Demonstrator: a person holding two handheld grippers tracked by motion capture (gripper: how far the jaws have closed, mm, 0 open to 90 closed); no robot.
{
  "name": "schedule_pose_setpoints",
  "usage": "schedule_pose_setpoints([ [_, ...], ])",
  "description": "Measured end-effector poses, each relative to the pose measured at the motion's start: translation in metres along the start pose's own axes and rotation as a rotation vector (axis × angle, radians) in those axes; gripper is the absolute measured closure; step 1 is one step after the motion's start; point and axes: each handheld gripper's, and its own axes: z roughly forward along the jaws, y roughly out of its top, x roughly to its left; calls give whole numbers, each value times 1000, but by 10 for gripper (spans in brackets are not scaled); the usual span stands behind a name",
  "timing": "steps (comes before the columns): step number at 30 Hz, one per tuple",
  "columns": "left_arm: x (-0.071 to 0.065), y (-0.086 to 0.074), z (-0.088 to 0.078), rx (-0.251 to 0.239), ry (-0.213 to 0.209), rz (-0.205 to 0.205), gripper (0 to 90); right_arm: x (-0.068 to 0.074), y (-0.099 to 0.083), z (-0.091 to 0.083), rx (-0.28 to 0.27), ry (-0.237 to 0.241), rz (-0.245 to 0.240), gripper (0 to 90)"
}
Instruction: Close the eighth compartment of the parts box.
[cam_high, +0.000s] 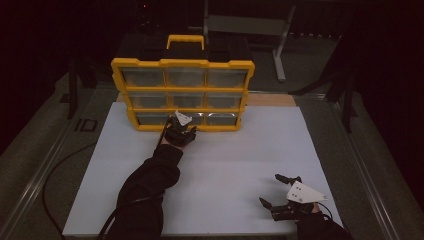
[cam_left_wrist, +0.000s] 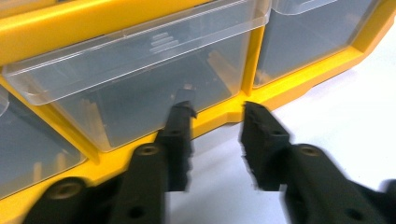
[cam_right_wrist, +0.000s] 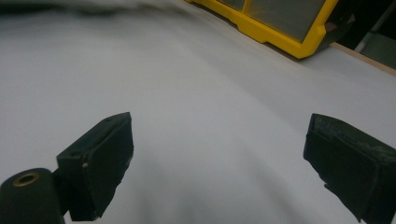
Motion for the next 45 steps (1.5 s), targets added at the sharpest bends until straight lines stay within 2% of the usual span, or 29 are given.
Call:
schedule_pose_setpoints([
  [1, 0, 0, -1, 2, -3, -1, 568, 0, 0, 0, 1, 0, 0, 83],
  [4, -1, 1, -3, -1, 12, 2, 473, 0, 0, 0, 1, 1, 0, 84],
  [6, -1, 1, -4, 2, 7, -4, 419, 0, 0, 0, 0, 1, 2, 84],
  [8, -1, 0, -5, -13, 14, -12, 391, 0, 0, 0, 1, 0, -1, 84],
  [10, 0, 0, -6, -7, 0, -20, 359, 0, 0, 0, 1, 0, -1, 84],
  [12, 2, -1, -6, 0, -17, -21, 270, 0, 0, 0, 0, -1, 0, 84],
  [13, 3, -1, -6, 8, -24, -31, 255, 0, 0, 0, 0, -1, 0, 84],
  [15, 4, -1, -7, 13, -20, -38, 190, 0, 0, 0, 1, 0, -1, 84],
  [19, 6, -2, -6, 39, -38, -52, 110, 0, 0, 0, 1, 0, -1, 84],
  [21, 6, -2, -6, 45, -46, -55, 41, 0, 0, 0, 1, 0, 0, 83],
  [25, 6, -2, -7, 42, -59, -59, 7, 0, 0, 0, 1, 1, -3, 84],
  [26, 6, -2, -7, 47, -52, -54, 0, 0, 0, 0, 1, 0, -1, 84],
  [28, 6, -2, -8, 45, -79, -49, 0, 0, 0, 0, 1, -1, -1, 84],
  [31, 6, 0, -11, 24, -96, -60, 0, 0, 0, 0, 2, 0, -1, 84],
  [34, 5, 1, -13, 11, -103, -40, 0, 0, 0, 0, 1, -2, -1, 83],
  [37, 5, 2, -15, 5, -132, -33, 0, -1, -1, 0, 0, -1, 0, 84],
  [40, 6, 3, -18, 2, -168, -44, 0, -1, -1, 0, -1, 1, 6, 84],
  [44, 5, 1, -19, 10, -236, -20, 0, -1, -1, 0, 0, 2, 4, 84],
  [45, 4, 1, -20, 12, -241, -16, 0, -1, -1, 0, -1, 2, 5, 84],
])
